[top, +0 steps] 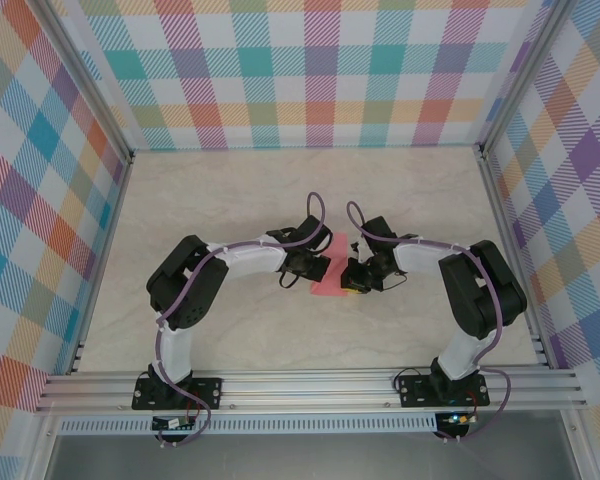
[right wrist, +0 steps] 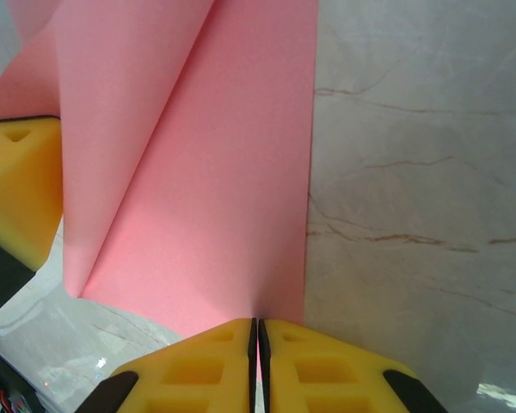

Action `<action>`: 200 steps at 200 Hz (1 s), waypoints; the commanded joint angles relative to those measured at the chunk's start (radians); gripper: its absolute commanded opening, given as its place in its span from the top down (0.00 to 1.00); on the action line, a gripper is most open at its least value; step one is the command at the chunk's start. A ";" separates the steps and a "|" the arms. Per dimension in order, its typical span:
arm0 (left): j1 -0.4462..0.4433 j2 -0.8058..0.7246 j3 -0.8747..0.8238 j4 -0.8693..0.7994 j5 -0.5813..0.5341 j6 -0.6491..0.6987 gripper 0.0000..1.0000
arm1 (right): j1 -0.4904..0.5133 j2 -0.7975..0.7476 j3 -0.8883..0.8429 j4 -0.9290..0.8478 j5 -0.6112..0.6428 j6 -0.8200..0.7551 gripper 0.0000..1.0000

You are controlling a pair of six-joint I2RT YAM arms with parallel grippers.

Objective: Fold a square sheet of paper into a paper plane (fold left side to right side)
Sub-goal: Fold the triangle a second time at the center of the table.

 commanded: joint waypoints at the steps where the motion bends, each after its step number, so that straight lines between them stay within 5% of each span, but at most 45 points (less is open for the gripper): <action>1: 0.017 0.025 -0.011 -0.006 0.005 0.015 0.96 | -0.002 -0.041 -0.002 0.015 -0.036 0.004 0.87; 78: 0.017 0.031 -0.008 -0.005 0.020 0.016 0.96 | -0.061 -0.007 -0.008 0.320 -0.214 0.194 0.95; 200: 0.015 0.042 0.004 -0.010 0.030 0.021 0.96 | -0.043 0.123 0.102 0.268 -0.176 0.152 0.96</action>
